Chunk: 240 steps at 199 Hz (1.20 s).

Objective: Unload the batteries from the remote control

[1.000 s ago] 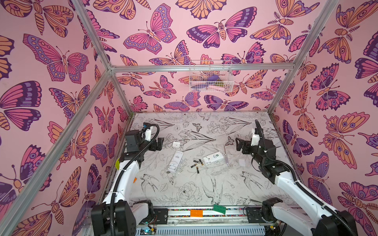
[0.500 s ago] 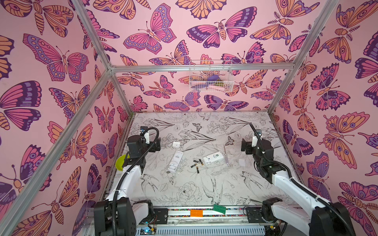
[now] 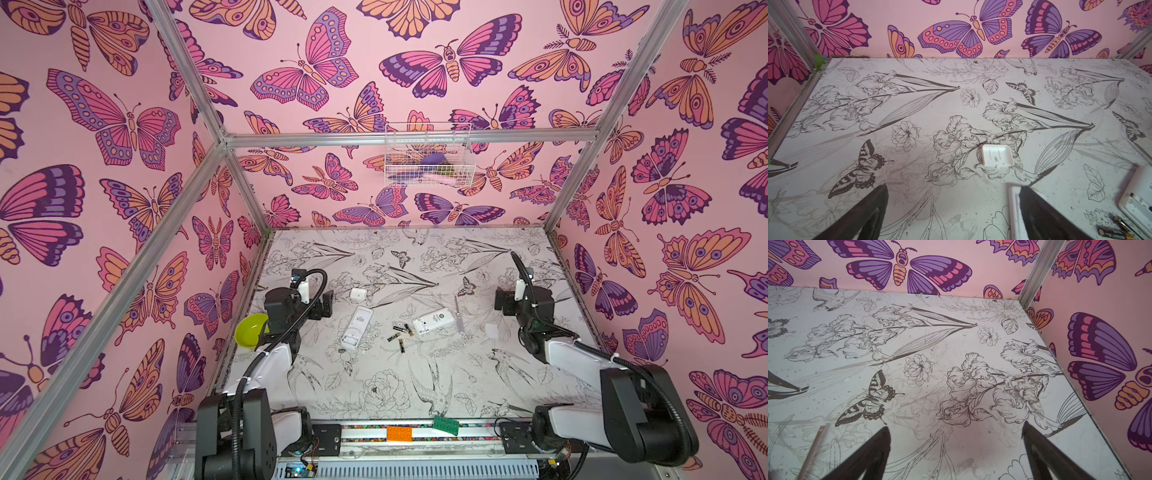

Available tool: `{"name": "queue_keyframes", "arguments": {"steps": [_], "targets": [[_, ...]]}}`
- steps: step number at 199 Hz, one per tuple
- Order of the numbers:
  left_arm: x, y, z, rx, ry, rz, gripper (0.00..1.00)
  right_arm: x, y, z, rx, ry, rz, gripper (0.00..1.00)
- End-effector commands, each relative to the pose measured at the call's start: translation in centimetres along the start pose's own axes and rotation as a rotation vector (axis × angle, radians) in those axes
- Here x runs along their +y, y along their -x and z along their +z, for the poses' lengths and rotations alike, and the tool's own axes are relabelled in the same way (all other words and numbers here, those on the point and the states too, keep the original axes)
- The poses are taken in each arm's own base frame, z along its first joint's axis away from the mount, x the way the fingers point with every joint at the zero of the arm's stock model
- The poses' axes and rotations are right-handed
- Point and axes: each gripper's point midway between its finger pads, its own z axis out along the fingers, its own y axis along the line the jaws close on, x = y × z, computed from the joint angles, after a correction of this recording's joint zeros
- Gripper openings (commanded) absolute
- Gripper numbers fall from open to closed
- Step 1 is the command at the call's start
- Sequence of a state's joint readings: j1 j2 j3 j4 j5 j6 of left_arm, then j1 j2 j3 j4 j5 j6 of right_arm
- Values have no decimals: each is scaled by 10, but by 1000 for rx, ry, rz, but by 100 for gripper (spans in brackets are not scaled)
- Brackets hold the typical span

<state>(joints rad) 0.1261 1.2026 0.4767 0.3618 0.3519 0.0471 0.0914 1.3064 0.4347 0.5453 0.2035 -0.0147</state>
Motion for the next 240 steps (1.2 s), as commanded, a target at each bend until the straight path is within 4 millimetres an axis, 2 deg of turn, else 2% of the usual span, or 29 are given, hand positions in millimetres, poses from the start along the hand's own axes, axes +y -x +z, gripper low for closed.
{"name": "queue_keyframes", "arguments": {"steps": [1,23,44,69,73,89,135,164,175,186,240], "targets": [[-9,-2,2,-15,-67,29,100,-1,6,6,-48,21,52,99],[-14,-10,4,-2,-93,32,100,-6,-8,13,-62,10,84,99],[-25,-13,5,1,-164,73,100,6,-19,22,-47,65,54,99],[-26,-12,6,-5,-172,92,100,-5,-19,27,-50,27,96,99],[-26,-23,11,22,-182,86,100,-4,-19,27,-44,33,96,99],[-33,-27,13,26,-221,117,100,-5,-21,28,-18,43,101,99],[-27,-26,26,41,-217,97,100,-4,-19,27,-29,57,95,99],[-36,-14,31,15,-280,84,100,-5,-20,27,-23,54,100,99],[-37,-16,33,12,-296,89,100,-4,-20,27,-22,54,100,99],[-34,-23,34,14,-276,86,100,-4,-20,27,-22,55,99,99],[-11,-24,44,-14,-141,38,100,-4,-20,27,-23,55,100,99]]}}
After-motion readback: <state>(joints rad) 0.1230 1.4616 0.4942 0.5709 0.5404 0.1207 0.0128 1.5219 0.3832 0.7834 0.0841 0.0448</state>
